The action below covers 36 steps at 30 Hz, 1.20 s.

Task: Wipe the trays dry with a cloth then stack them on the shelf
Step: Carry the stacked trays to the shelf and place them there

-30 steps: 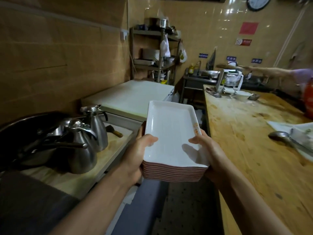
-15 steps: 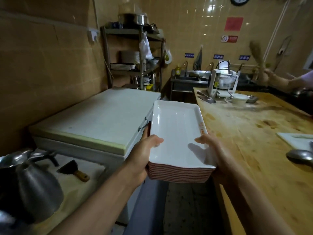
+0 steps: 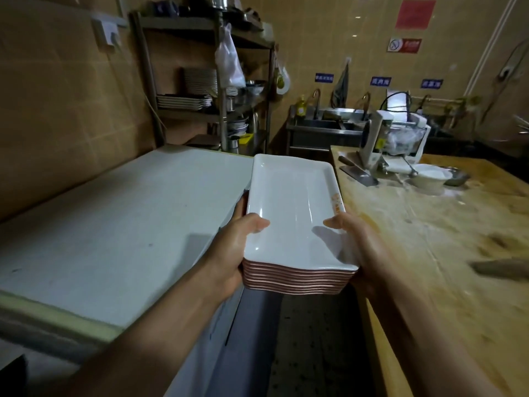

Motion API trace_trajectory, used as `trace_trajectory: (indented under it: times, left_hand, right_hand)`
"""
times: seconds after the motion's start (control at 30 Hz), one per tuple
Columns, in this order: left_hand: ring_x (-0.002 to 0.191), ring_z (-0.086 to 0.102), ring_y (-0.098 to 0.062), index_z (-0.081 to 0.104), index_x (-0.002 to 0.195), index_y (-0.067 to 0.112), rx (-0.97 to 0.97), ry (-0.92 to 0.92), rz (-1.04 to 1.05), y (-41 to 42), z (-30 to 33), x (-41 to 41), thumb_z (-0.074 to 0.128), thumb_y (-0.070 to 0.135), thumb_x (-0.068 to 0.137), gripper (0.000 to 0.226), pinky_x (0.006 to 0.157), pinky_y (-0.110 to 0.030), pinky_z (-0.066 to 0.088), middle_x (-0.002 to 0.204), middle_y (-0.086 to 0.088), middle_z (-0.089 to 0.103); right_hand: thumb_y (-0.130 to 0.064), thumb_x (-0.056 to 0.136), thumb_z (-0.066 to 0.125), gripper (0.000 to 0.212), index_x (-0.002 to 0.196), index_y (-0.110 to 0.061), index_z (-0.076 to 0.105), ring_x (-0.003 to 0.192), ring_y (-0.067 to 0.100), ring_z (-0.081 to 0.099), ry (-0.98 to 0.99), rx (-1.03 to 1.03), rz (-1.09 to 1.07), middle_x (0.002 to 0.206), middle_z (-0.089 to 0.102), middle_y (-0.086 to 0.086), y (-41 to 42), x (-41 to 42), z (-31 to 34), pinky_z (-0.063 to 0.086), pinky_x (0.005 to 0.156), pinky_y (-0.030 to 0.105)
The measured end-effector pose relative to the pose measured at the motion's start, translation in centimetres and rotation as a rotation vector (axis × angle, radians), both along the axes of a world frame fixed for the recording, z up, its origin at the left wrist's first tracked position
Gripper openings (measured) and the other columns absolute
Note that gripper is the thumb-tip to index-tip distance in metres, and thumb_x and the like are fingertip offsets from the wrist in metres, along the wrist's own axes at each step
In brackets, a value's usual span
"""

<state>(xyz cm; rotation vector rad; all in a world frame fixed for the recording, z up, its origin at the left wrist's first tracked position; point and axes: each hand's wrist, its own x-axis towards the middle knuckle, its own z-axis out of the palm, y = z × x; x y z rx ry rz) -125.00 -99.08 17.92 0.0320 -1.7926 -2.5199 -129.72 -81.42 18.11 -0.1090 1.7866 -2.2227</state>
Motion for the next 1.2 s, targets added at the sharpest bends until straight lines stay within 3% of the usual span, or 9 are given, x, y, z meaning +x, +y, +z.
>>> trace_trajectory:
  times: [0.1,0.27,0.4,0.5,0.67,0.9,1.1,1.2]
  left_hand:
    - [0.085,0.07,-0.02,0.052,0.127,0.031,0.017,-0.021,-0.032,-0.9,-1.1,-7.6,0.044,0.008,0.089,0.046,0.062,-0.028,0.055,0.101,0.0,0.072]
    - [0.087,0.069,-0.021,0.052,0.127,0.032,0.024,-0.045,-0.084,-2.1,-0.6,-21.0,0.045,0.009,0.09,0.044,0.062,-0.029,0.056,0.101,0.0,0.072]
    - [0.085,0.069,-0.021,0.059,0.109,0.035,0.029,-0.035,-0.099,-2.0,0.7,-30.1,0.044,0.005,0.089,0.039,0.063,-0.03,0.056,0.098,0.0,0.073]
    - [0.09,0.068,-0.024,0.059,0.107,0.035,0.02,-0.047,-0.095,-1.8,1.1,-36.5,0.045,0.005,0.09,0.037,0.069,-0.033,0.055,0.101,0.0,0.072]
    - [0.084,0.07,-0.016,0.053,0.126,0.03,-0.002,-0.025,-0.06,-1.0,-0.1,-47.2,0.044,0.005,0.09,0.045,0.063,-0.026,0.056,0.101,0.003,0.073]
    - [0.074,0.072,-0.017,0.058,0.106,0.031,0.084,-0.014,-0.043,0.4,0.6,-62.6,0.04,0.0,0.09,0.039,0.056,-0.027,0.056,0.088,0.003,0.075]
    - [0.086,0.071,-0.022,0.056,0.115,0.033,0.072,-0.005,-0.001,-0.7,0.7,-73.5,0.043,0.002,0.087,0.044,0.065,-0.032,0.057,0.101,-0.001,0.073]
    - [0.084,0.071,-0.02,0.057,0.112,0.034,0.069,0.002,0.016,-1.8,-0.1,-78.9,0.043,0.001,0.086,0.045,0.064,-0.031,0.056,0.098,0.0,0.073]
  right_hand:
    - [-0.01,0.084,0.051,0.029,0.112,-0.012,0.05,0.047,0.011,0.064,-0.028,0.027,-0.049,0.057,0.067,-0.003,-0.7,-7.2,-1.2,0.044,0.038,0.018]
    - [-0.013,0.082,0.052,0.043,0.124,-0.02,0.05,0.07,0.024,0.066,-0.013,0.065,-0.107,0.095,0.066,0.008,-2.1,-19.2,-0.3,0.048,0.045,0.021]
    - [-0.009,0.084,0.049,0.032,0.11,-0.026,0.055,0.076,0.029,0.068,-0.011,0.018,-0.12,0.102,0.066,0.01,-2.0,-27.9,1.2,0.05,0.046,0.024]
    - [-0.006,0.085,0.047,0.041,0.12,-0.026,0.051,0.083,0.031,0.067,0.022,-0.022,-0.098,0.11,0.065,0.013,-1.8,-34.1,1.4,0.052,0.049,0.026]
    - [-0.006,0.084,0.046,0.05,0.131,-0.024,0.046,0.098,0.033,0.062,0.071,-0.023,-0.055,0.115,0.062,0.012,-1.1,-45.3,0.1,0.053,0.07,0.036]
    - [-0.009,0.083,0.05,0.049,0.132,-0.016,0.046,0.097,0.03,0.062,0.06,-0.008,-0.026,0.117,0.061,0.012,0.2,-62.2,0.5,0.051,0.068,0.036]
    - [-0.017,0.069,0.059,0.063,0.131,-0.016,0.048,0.104,0.035,0.062,0.065,0.008,0.035,0.12,0.062,0.015,-0.8,-74.0,0.6,0.053,0.084,0.044]
    - [-0.015,0.073,0.059,0.059,0.131,-0.02,0.048,0.1,0.031,0.064,0.066,0.008,0.052,0.116,0.064,0.01,-1.9,-79.4,-0.3,0.054,0.072,0.038]
